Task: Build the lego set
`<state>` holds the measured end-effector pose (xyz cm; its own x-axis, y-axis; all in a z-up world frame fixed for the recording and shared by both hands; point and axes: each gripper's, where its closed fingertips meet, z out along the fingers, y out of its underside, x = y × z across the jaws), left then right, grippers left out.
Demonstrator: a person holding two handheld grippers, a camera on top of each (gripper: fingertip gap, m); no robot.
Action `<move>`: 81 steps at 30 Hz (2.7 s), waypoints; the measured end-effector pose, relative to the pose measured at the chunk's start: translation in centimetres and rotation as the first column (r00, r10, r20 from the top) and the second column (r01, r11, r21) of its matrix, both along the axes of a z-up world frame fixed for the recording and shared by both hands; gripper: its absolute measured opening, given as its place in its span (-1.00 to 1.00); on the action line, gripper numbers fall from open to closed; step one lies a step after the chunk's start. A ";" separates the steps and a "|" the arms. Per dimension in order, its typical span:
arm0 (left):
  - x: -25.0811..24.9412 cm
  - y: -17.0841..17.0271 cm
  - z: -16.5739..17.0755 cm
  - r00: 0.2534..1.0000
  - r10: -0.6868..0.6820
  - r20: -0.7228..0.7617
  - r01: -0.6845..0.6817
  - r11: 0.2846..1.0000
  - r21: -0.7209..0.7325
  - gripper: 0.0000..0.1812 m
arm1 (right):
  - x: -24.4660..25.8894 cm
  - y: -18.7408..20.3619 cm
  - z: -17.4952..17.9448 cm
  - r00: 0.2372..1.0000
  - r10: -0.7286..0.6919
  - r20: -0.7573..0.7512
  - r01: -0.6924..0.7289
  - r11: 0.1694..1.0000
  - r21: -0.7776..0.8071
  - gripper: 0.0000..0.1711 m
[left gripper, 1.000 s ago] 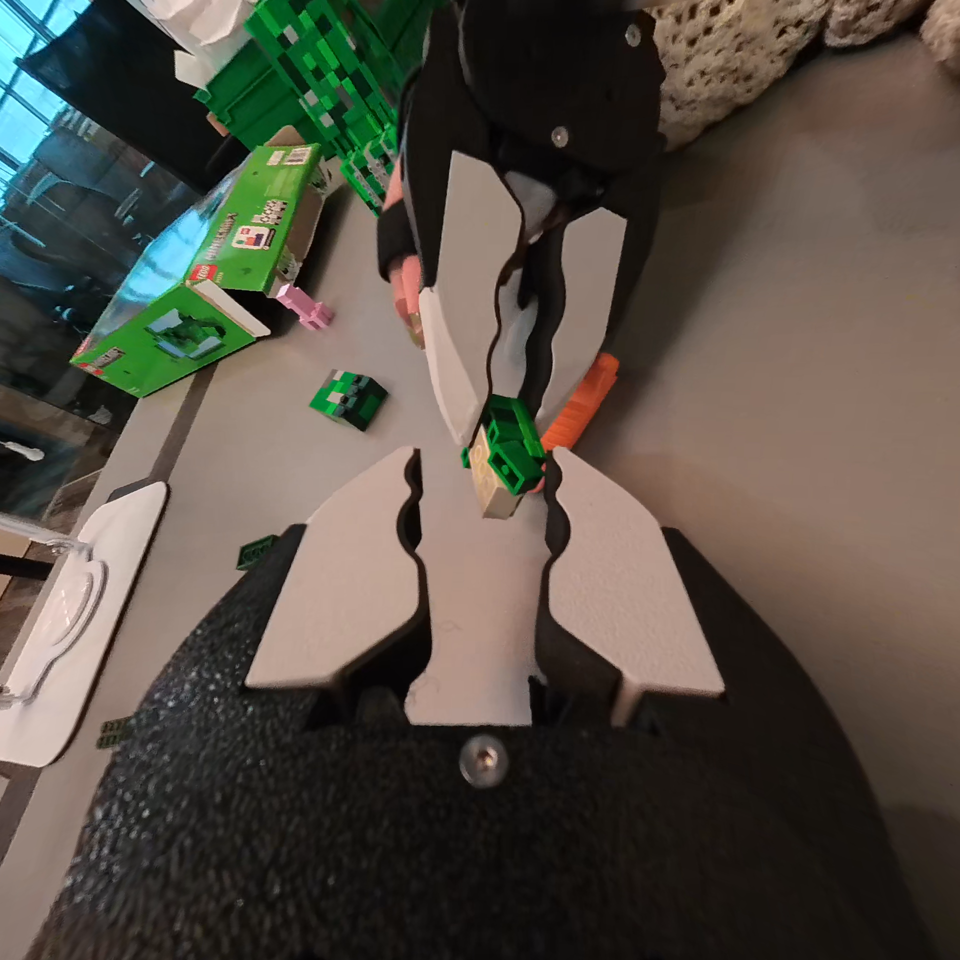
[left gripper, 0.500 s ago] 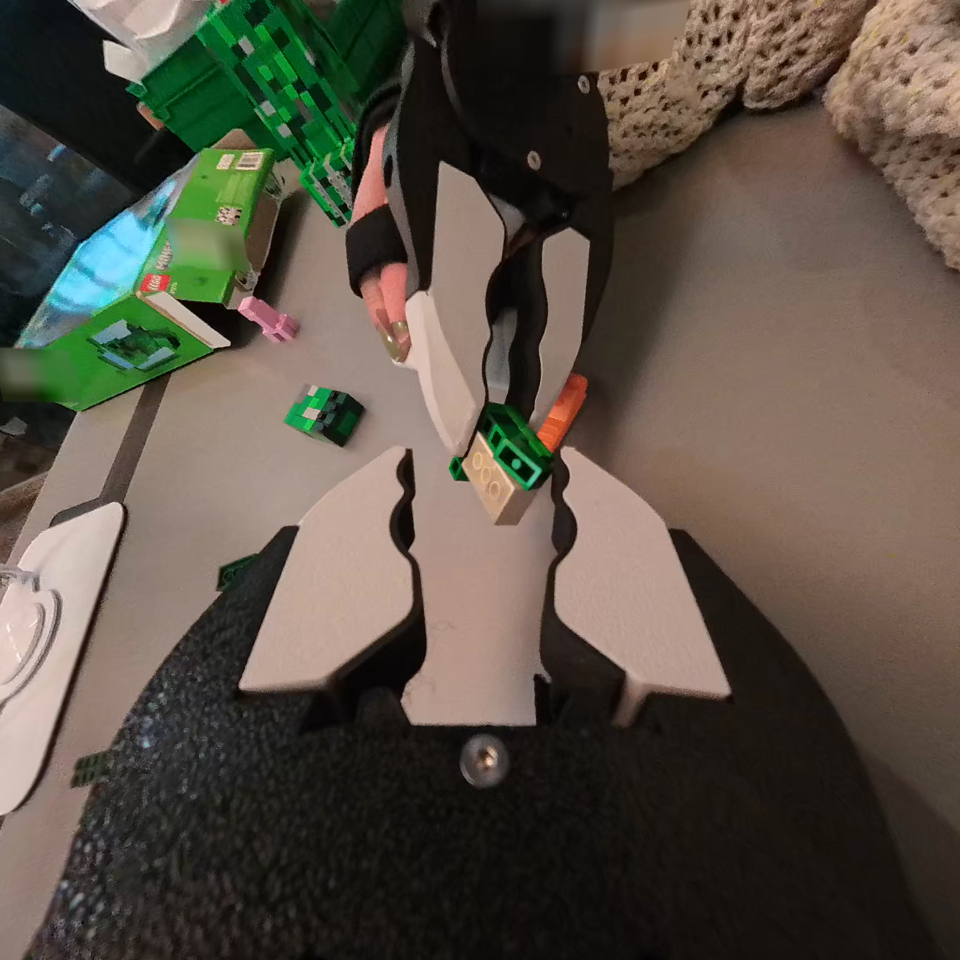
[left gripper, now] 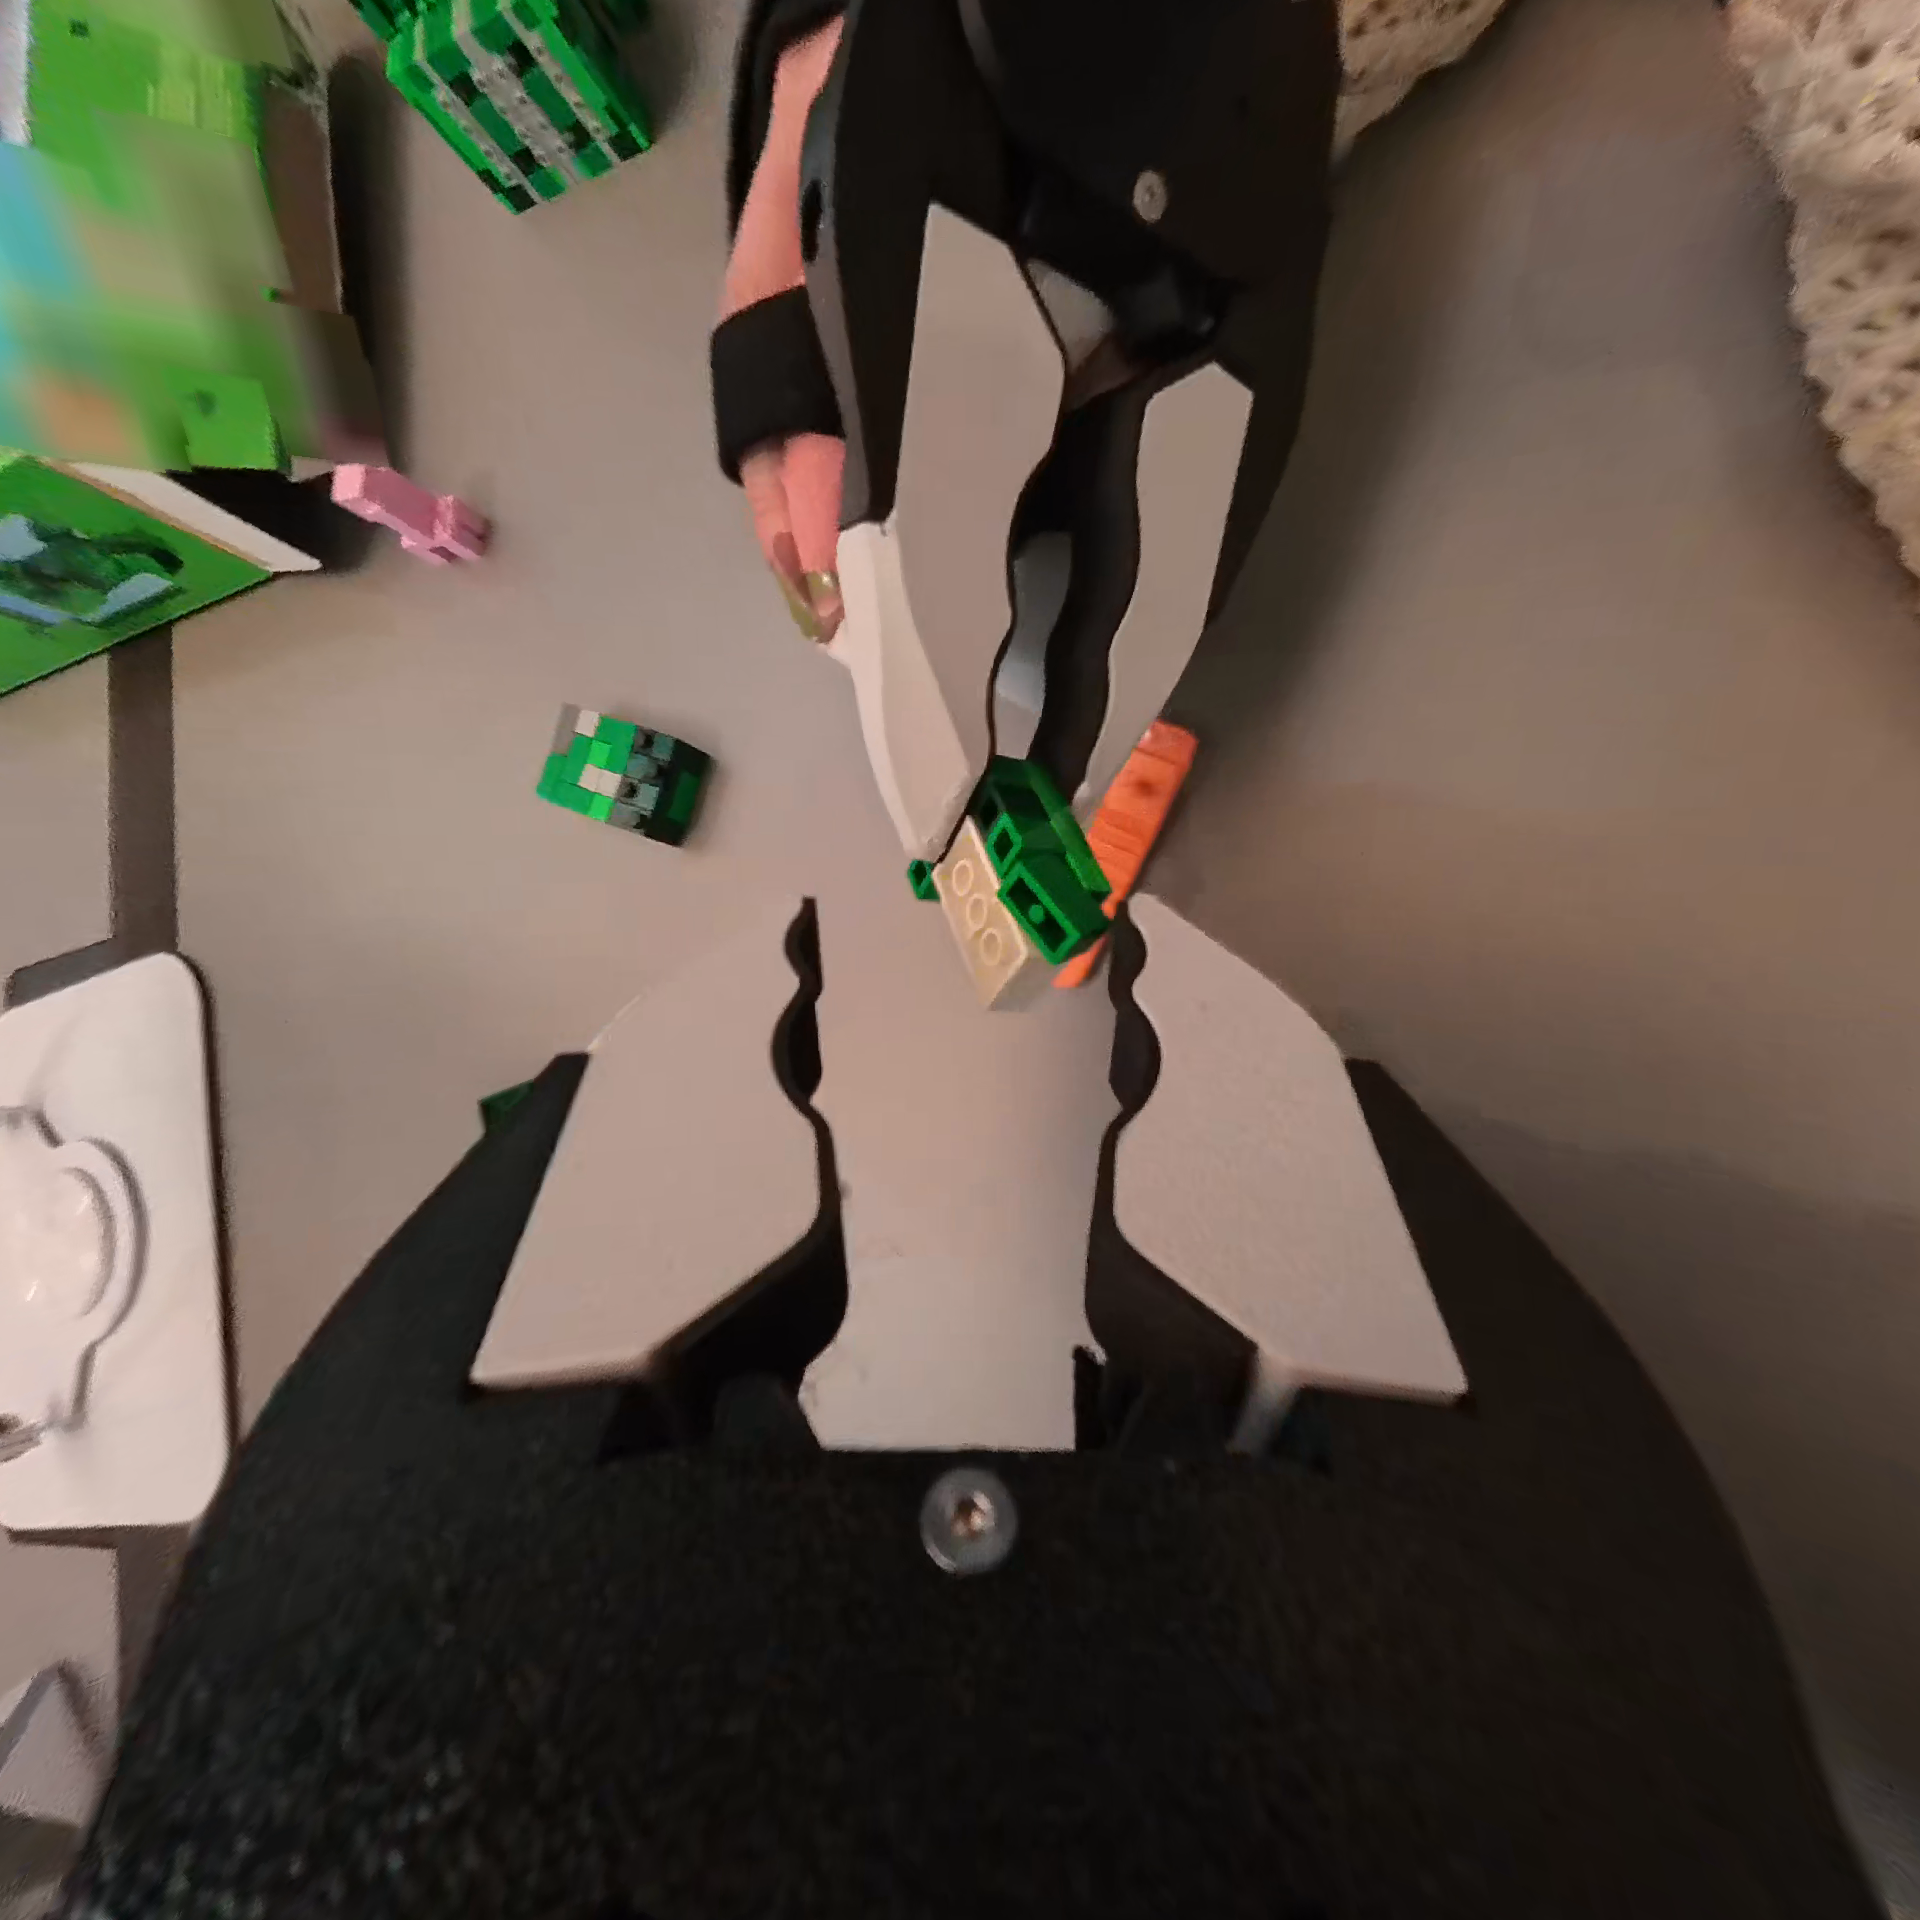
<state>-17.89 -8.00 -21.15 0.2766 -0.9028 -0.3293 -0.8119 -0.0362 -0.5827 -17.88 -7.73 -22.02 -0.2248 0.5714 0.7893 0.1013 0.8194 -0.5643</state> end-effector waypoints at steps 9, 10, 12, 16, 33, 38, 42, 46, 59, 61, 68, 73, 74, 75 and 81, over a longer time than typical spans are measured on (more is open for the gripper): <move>-0.7 2.1 3.8 0.962 0.252 0.106 -0.272 0.845 0.461 -0.41 | 1.8 2.7 0.1 0.999 -0.051 -0.005 0.049 0.984 -0.173 -0.80; -0.7 1.9 3.7 0.951 0.287 0.118 -0.306 0.810 0.501 -0.41 | 1.9 3.0 0.1 0.998 -0.057 -0.011 0.054 0.980 -0.189 -0.80; -0.3 1.6 3.2 0.931 0.339 0.133 -0.353 0.750 0.560 -0.40 | 2.1 3.3 0.1 0.998 -0.057 -0.015 0.051 0.971 -0.234 -0.80; 1.3 1.3 2.3 0.915 0.385 0.120 -0.371 0.687 0.625 -0.43 | 2.1 3.4 -0.4 0.999 -0.043 -0.013 0.038 0.964 -0.263 -0.80; 2.5 1.6 -0.7 0.879 0.443 -0.177 -0.306 0.807 0.505 -0.51 | 1.7 2.4 -1.7 1.000 -0.016 0.020 0.019 0.982 -0.187 -0.80; 1.7 1.6 -1.3 0.861 0.447 -0.241 -0.274 0.809 0.520 -0.58 | 1.7 2.2 -1.9 1.000 -0.009 0.027 0.014 0.982 -0.187 -0.80; 1.8 1.7 -1.0 0.865 0.434 -0.252 -0.237 0.796 0.558 -0.66 | 1.7 2.2 -1.9 0.999 -0.009 0.031 0.014 0.981 -0.193 -0.80; 2.3 1.7 -0.7 0.871 0.416 -0.260 -0.199 0.784 0.589 -0.70 | 1.7 2.2 -1.9 0.999 -0.008 0.033 0.014 0.981 -0.196 -0.80; 2.1 1.8 -1.6 0.878 0.388 -0.283 -0.178 0.811 0.558 -0.77 | 1.8 2.1 -2.2 0.999 0.004 0.044 0.004 0.982 -0.188 -0.80; 2.1 1.7 -1.8 0.880 0.357 -0.312 -0.142 0.826 0.545 -0.78 | 1.9 2.0 -2.4 0.998 0.005 0.055 0.005 0.984 -0.180 -0.80; 2.3 1.6 -2.4 0.877 0.273 -0.395 -0.048 0.868 0.495 -0.79 | 2.0 2.0 -2.9 0.997 0.002 0.077 0.009 0.988 -0.154 -0.80; 2.3 1.5 -2.9 0.875 0.237 -0.422 -0.017 0.887 0.462 -0.79 | 2.1 1.9 -3.4 0.995 0.000 0.099 0.012 0.993 -0.119 -0.80; 2.3 1.5 -3.0 0.876 0.232 -0.423 -0.013 0.888 0.460 -0.79 | 2.1 1.9 -3.5 0.995 -0.002 0.101 0.013 0.993 -0.115 -0.80; 2.3 1.5 -3.0 0.877 0.230 -0.422 -0.012 0.889 0.458 -0.79 | 2.1 1.9 -3.5 0.995 -0.001 0.102 0.013 0.993 -0.117 -0.80; 2.2 1.9 -3.1 0.849 0.242 -0.470 0.011 0.881 0.473 -0.80 | 2.0 2.3 -3.6 0.993 -0.023 0.117 0.039 0.991 -0.130 -0.80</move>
